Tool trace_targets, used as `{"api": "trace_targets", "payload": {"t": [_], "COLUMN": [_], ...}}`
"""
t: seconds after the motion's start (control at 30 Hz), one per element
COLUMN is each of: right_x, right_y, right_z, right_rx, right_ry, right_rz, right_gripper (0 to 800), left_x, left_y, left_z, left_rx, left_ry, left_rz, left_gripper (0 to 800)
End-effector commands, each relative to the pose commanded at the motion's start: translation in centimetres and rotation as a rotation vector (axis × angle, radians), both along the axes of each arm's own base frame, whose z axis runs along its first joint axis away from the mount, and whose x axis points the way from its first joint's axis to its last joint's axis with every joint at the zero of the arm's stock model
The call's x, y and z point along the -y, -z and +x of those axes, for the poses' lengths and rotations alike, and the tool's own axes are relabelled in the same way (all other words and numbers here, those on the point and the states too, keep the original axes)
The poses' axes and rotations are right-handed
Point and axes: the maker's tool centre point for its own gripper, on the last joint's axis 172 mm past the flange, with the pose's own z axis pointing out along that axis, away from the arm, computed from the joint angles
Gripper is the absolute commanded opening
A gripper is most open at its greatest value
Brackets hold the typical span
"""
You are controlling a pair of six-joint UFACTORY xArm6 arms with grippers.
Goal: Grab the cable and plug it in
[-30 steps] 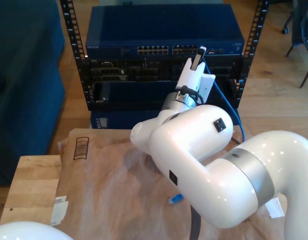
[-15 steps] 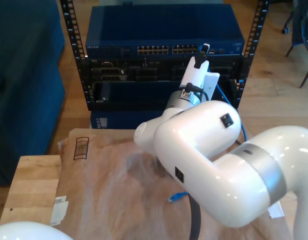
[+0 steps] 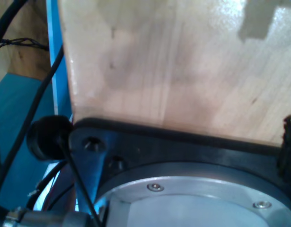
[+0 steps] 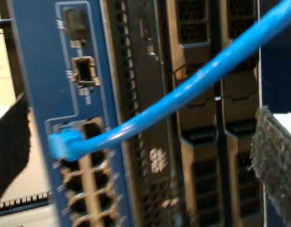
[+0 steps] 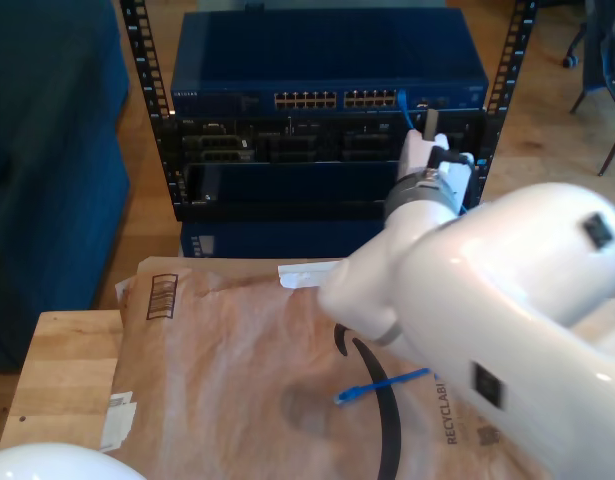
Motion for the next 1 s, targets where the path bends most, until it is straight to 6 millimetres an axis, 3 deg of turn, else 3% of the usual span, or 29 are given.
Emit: {"api": "trace_targets", "payload": {"t": [0.1,0.17,0.23,0.4,0.6,0.7,0.8,1.0], "right_x": [2.2,2.4,3.5,10.2,20.6,26.7,32.8,38.2], "right_y": [-2.3,-3.9,-3.5,-2.2,-2.5,-1.8,-1.8,0.9], "right_z": [-0.9,-0.8,-1.8,-5.0,-8.8,-12.0,-16.6,-26.5], "right_rx": [-0.006,-0.009,-0.063,-0.186,-0.3,-0.38,-0.44,-0.628], "right_ry": [-0.019,-0.076,-0.117,-0.136,-0.106,-0.096,-0.062,-0.123], "right_rz": [0.019,0.006,0.004,-0.063,-0.085,-0.098,-0.091,-0.103], "right_gripper": [696,732,776,792,792,792,792,793], "left_x": [0.1,0.1,0.1,0.0,0.1,0.1,0.1,0.1], "left_y": [0.0,0.0,0.0,0.0,0.0,0.0,0.0,0.0], "left_z": [0.0,0.0,0.0,0.0,0.0,0.0,0.0,0.0], "left_rx": [0.0,0.001,0.0,0.001,0.0,0.0,0.0,0.001], "left_ry": [0.0,0.001,0.0,0.001,0.0,0.0,0.0,0.001], "left_rz": [-0.002,-0.002,-0.002,0.0,-0.002,-0.002,-0.002,-0.002], "left_gripper": [798,798,799,798,798,799,798,799]}}
